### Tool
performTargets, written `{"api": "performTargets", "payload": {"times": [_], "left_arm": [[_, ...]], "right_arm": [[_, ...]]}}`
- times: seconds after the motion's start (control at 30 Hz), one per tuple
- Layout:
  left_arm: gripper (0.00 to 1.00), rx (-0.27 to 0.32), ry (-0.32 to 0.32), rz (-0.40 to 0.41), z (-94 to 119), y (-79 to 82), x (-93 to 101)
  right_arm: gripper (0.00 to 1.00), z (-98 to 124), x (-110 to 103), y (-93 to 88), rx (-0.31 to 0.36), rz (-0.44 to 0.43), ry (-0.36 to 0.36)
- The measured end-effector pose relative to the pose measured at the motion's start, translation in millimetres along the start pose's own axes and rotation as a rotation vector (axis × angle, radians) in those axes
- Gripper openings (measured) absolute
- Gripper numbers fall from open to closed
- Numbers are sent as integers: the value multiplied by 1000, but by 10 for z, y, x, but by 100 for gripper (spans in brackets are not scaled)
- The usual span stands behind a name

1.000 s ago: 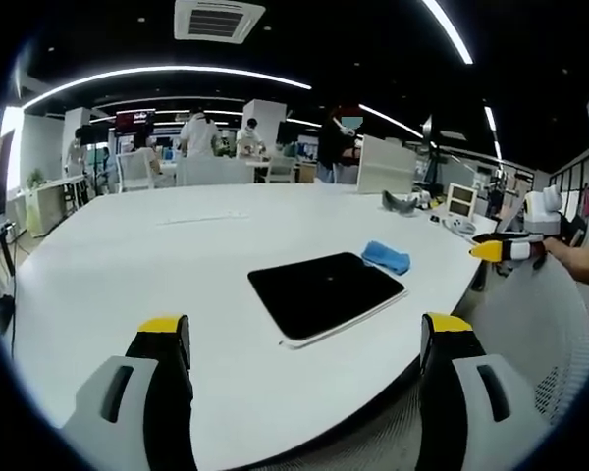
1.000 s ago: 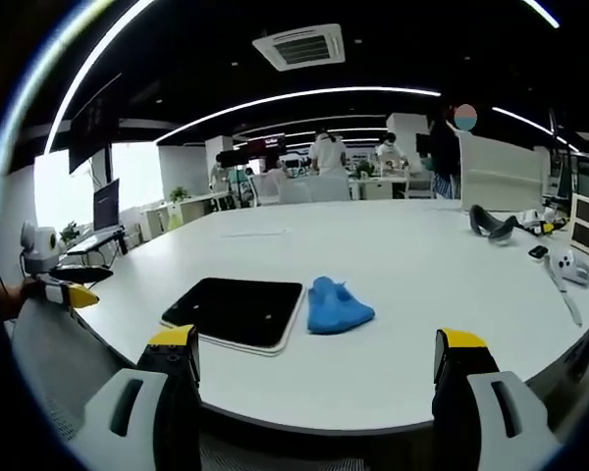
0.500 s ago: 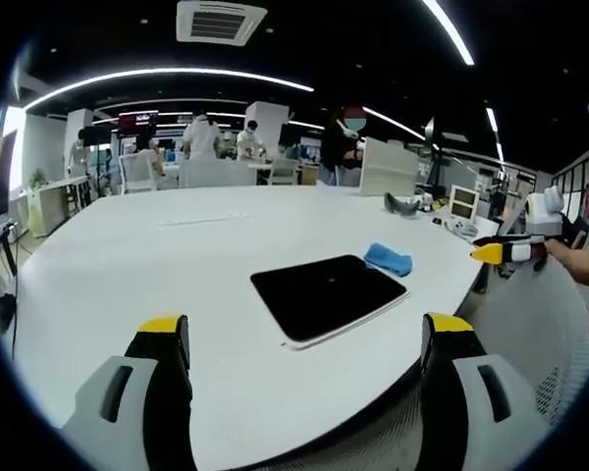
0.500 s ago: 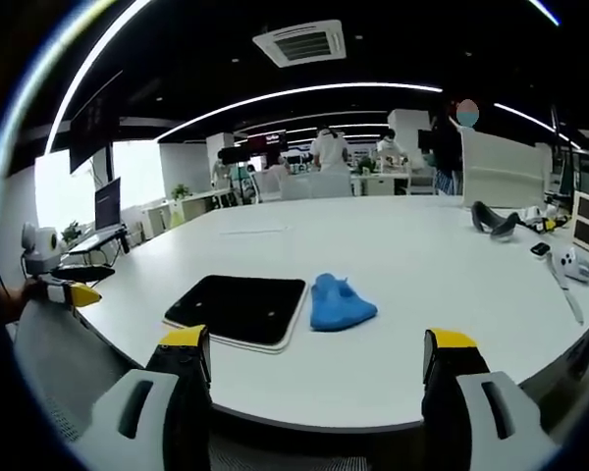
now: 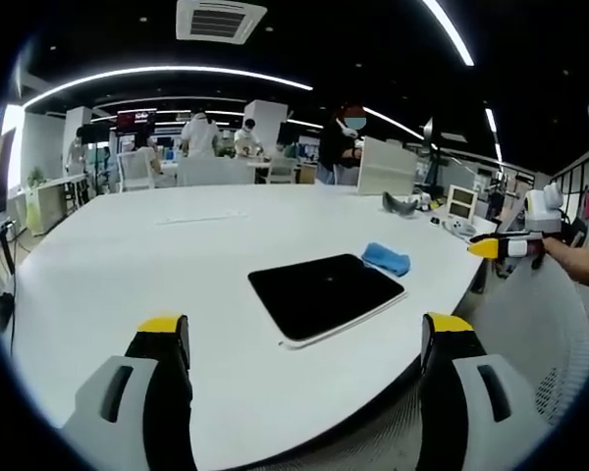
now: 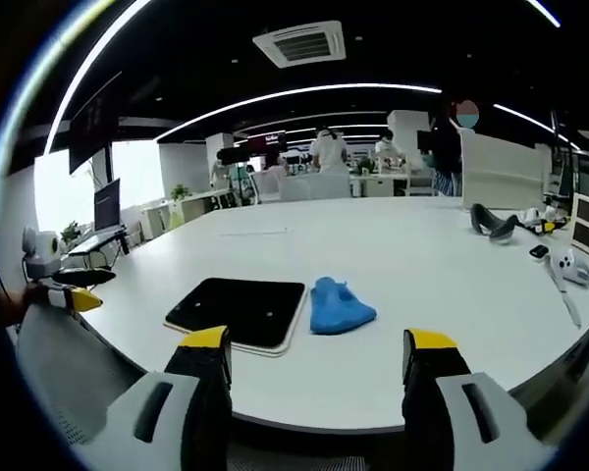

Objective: Wipe the mirror surface with the cleaning cloth until all visible marks leave the cleaned area.

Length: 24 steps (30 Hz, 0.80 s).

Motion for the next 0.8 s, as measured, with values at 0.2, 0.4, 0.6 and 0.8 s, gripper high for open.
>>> {"api": "performTargets", "payload": {"times": [0.2,0.4,0.6,0.8], "left_arm": [[97,7,-1,-1,-1,13,2],[97,12,5,-2,3,23,-5],[97,12,3,-1,7,22,-2],[98,12,14,-2,13,19,-21]], "right_arm": [[64,-54,41,223,9,29,13],[62,-229,-43,404,15,69,63],[51,-389,-100,440,-23,101,118],[46,-503,-92,493,-18,126,122]]}}
Point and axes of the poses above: the point that each gripper's makers call its tool centre point, and the gripper's own axes: z roughly backward along the fingers, x roughly to its right, y roughly out of its top, the point moved 1 cm from there along z, roughly backward along the fingers, and after that the axes turned 9 degrees about x, right-handed, at the moved point
